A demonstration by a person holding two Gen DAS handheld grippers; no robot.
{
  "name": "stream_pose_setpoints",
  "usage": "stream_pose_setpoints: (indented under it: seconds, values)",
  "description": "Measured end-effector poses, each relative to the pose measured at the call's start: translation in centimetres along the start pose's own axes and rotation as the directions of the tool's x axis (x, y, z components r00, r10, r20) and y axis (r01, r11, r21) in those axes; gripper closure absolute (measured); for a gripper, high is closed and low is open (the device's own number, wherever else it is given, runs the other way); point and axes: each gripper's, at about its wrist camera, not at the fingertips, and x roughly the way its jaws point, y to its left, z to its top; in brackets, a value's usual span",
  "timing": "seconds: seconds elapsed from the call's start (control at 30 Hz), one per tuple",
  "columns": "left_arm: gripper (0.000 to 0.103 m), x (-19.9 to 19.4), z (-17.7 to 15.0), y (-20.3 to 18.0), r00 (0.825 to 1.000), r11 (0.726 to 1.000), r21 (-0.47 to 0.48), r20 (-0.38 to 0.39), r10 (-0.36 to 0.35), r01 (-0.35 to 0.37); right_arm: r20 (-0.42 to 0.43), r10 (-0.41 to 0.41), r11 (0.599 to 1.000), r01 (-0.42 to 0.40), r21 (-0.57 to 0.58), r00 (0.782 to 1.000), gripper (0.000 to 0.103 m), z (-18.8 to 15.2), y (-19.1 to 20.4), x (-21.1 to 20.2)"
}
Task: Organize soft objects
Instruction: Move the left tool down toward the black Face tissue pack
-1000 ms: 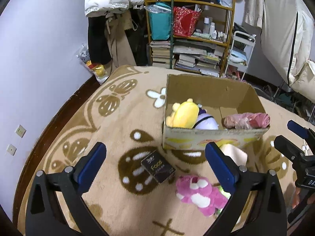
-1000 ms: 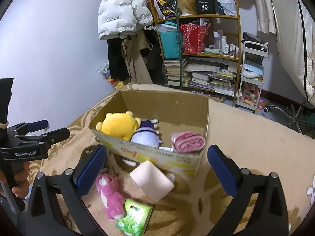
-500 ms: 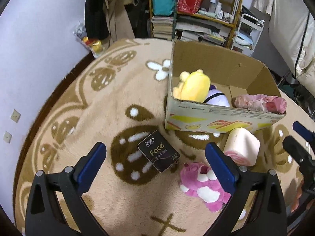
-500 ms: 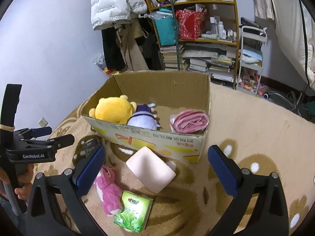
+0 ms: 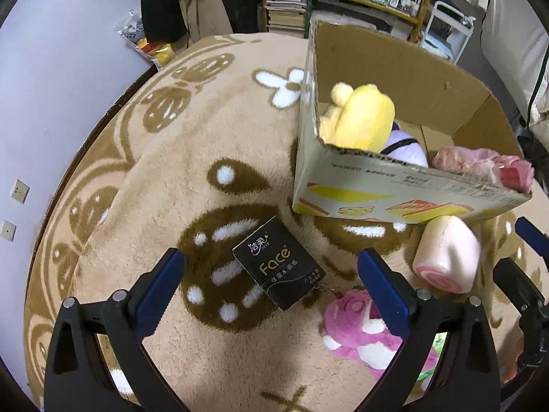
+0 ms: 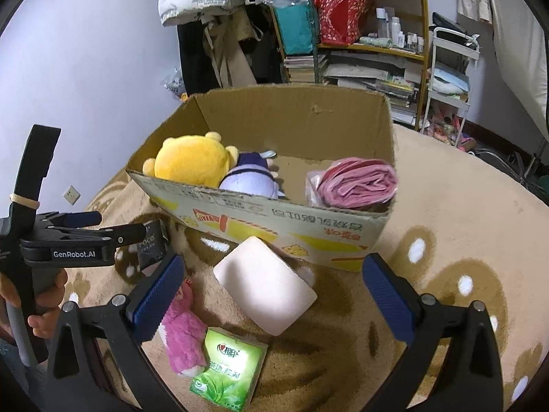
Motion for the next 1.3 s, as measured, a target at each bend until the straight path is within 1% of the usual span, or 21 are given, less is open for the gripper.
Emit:
stream_pose_setpoints:
  seconds: [0.43, 0.73, 0.83, 0.93, 1.13, 1.3]
  values:
    - [0.003, 3.4, 0.4, 0.1, 0.997, 1.0, -0.013, -0.067, 0.023, -0.024, -0.087, -0.003, 1.0, 0.0, -0.031, 0.996, 0.0, -0.3, 0.8, 3.8]
    - [0.003, 5.3, 0.0, 0.3, 0.994, 0.999, -0.032, -0.107, 0.019, -0.023, -0.135, -0.001, 0.999, -0.004, -0.037, 0.991, 0.0, -0.5, 1.0, 6.0]
    - [0.003, 6.0, -0.2, 0.5, 0.991, 0.999, -0.029, -0.127, 0.032, -0.036, -0.146, 0.001, 0.999, -0.008, -0.044, 0.989, 0.0, -0.8, 1.1, 6.5]
    - [0.003, 6.7, -0.2, 0.7, 0.988, 0.999, -0.039, -0.149, 0.03, -0.036, -0.16, -0.006, 0.998, -0.003, -0.055, 0.987, 0.0, -0.9, 1.1, 6.9]
    - [0.003, 7.4, -0.3, 0.4, 0.987, 0.999, -0.022, -0.157, 0.043, -0.047, -0.179, -0.008, 0.998, -0.002, -0.056, 0.984, 0.0, -1.2, 1.1, 7.5]
    - [0.003, 7.9, -0.1, 0.6, 0.983, 0.998, -0.03, -0.174, 0.051, -0.057, -0.171, -0.008, 0.999, 0.001, -0.042, 0.985, 0.0, -1.2, 0.5, 7.4]
